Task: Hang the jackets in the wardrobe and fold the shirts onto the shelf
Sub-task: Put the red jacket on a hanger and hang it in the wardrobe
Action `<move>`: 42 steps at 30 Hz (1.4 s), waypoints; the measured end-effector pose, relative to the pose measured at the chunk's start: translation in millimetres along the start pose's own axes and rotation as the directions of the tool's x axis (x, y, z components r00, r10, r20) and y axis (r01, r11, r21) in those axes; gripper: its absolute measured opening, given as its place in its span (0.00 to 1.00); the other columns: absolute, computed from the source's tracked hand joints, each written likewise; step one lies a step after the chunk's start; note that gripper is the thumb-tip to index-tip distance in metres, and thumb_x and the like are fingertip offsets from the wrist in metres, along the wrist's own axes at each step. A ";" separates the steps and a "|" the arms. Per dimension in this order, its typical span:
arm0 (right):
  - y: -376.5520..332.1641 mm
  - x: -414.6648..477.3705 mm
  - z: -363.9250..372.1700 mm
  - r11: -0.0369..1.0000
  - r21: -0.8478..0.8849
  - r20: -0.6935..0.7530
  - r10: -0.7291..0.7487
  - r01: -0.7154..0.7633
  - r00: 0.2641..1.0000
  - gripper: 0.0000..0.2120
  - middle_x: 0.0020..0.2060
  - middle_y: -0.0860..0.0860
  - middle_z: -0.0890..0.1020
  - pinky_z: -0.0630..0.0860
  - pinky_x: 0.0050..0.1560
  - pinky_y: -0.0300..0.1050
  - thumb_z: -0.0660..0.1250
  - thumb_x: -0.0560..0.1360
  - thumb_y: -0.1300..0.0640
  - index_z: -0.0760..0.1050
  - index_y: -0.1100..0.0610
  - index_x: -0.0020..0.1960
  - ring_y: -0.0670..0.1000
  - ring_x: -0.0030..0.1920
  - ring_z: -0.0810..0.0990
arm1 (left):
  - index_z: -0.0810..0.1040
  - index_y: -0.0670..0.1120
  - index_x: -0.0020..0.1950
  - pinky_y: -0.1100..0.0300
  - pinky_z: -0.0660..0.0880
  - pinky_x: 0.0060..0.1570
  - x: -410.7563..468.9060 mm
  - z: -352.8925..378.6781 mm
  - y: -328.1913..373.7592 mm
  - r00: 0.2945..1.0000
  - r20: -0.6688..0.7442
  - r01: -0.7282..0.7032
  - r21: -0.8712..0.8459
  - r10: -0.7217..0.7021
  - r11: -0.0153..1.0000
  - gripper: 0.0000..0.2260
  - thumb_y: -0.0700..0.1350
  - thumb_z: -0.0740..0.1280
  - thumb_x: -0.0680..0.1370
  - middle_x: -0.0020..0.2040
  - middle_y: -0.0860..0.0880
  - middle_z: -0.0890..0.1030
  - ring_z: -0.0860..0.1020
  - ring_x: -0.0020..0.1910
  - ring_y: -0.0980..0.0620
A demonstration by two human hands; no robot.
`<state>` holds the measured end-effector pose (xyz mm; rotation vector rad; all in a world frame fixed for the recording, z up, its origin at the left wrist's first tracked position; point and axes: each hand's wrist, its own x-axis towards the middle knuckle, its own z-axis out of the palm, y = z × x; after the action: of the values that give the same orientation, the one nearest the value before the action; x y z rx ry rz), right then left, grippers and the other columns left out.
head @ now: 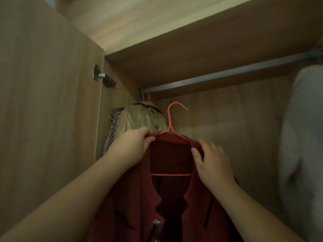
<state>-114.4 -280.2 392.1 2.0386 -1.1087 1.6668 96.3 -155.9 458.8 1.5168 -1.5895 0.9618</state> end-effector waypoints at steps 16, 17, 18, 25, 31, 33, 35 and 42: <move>-17.3 153.7 167.8 0.961 0.277 0.084 -0.030 0.006 0.996 0.26 0.80 0.47 0.53 0.51 0.77 0.54 0.47 0.82 0.40 0.52 0.41 0.78 0.49 0.79 0.50 | 0.70 0.50 0.47 0.51 0.73 0.41 191.7 58.9 -65.9 0.974 -0.208 0.154 0.332 -0.087 0.931 0.12 0.57 0.58 0.82 0.47 0.48 0.79 0.76 0.42 0.44; -19.2 163.8 174.4 0.957 0.290 0.087 -0.029 0.003 0.996 0.26 0.80 0.46 0.53 0.49 0.78 0.56 0.46 0.81 0.40 0.51 0.40 0.79 0.48 0.79 0.50 | 0.70 0.50 0.47 0.51 0.71 0.40 201.6 61.2 -66.4 0.972 -0.214 0.162 0.335 -0.093 0.928 0.11 0.56 0.58 0.82 0.47 0.48 0.79 0.74 0.41 0.46; -21.2 172.2 180.4 0.953 0.304 0.088 -0.032 0.004 0.996 0.26 0.80 0.46 0.53 0.48 0.77 0.57 0.45 0.81 0.39 0.51 0.40 0.79 0.48 0.79 0.50 | 0.69 0.51 0.46 0.51 0.69 0.39 209.6 62.2 -66.4 0.971 -0.217 0.174 0.339 -0.103 0.924 0.10 0.55 0.58 0.83 0.47 0.48 0.79 0.72 0.40 0.47; -37.2 206.1 215.1 0.894 0.444 0.178 -0.148 0.055 0.973 0.29 0.80 0.43 0.46 0.44 0.77 0.59 0.40 0.77 0.33 0.47 0.35 0.77 0.50 0.79 0.45 | 0.74 0.49 0.52 0.52 0.70 0.41 251.1 78.8 -67.4 0.964 -0.217 0.233 0.399 -0.155 0.887 0.07 0.51 0.60 0.83 0.40 0.52 0.71 0.73 0.40 0.49; -52.6 190.9 250.5 0.868 0.491 0.242 -0.209 0.066 0.947 0.43 0.79 0.41 0.42 0.47 0.77 0.59 0.32 0.63 0.21 0.42 0.33 0.77 0.52 0.79 0.42 | 0.67 0.50 0.45 0.50 0.70 0.43 250.9 107.7 -81.4 0.966 -0.173 0.251 0.459 -0.192 0.852 0.07 0.45 0.60 0.83 0.40 0.50 0.70 0.74 0.44 0.47; -56.0 183.5 260.4 0.890 0.448 0.221 -0.205 0.087 0.954 0.51 0.79 0.40 0.41 0.46 0.77 0.59 0.24 0.53 0.21 0.40 0.32 0.76 0.50 0.79 0.40 | 0.66 0.51 0.44 0.51 0.69 0.42 247.6 110.0 -85.4 0.964 -0.187 0.256 0.459 -0.189 0.851 0.08 0.46 0.60 0.82 0.39 0.51 0.69 0.72 0.42 0.47; -58.6 177.0 263.2 0.897 0.431 0.212 -0.203 0.095 0.956 0.49 0.79 0.40 0.41 0.45 0.77 0.58 0.25 0.55 0.23 0.39 0.33 0.76 0.50 0.79 0.39 | 0.68 0.51 0.46 0.51 0.70 0.41 241.7 112.1 -89.3 0.963 -0.219 0.242 0.436 -0.158 0.867 0.06 0.46 0.61 0.82 0.42 0.51 0.72 0.72 0.41 0.48; -36.3 152.8 230.4 0.929 0.336 0.180 -0.222 0.152 0.958 0.30 0.80 0.43 0.48 0.52 0.77 0.53 0.52 0.80 0.38 0.46 0.39 0.79 0.49 0.79 0.46 | 0.73 0.52 0.62 0.45 0.66 0.62 192.7 115.8 -68.8 0.970 -0.227 0.041 0.511 0.089 0.859 0.13 0.48 0.61 0.77 0.61 0.49 0.74 0.70 0.63 0.46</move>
<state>79.9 -462.4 474.7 2.4894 -0.7035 1.6447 156.0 -348.6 579.5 1.6420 -1.2299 1.6176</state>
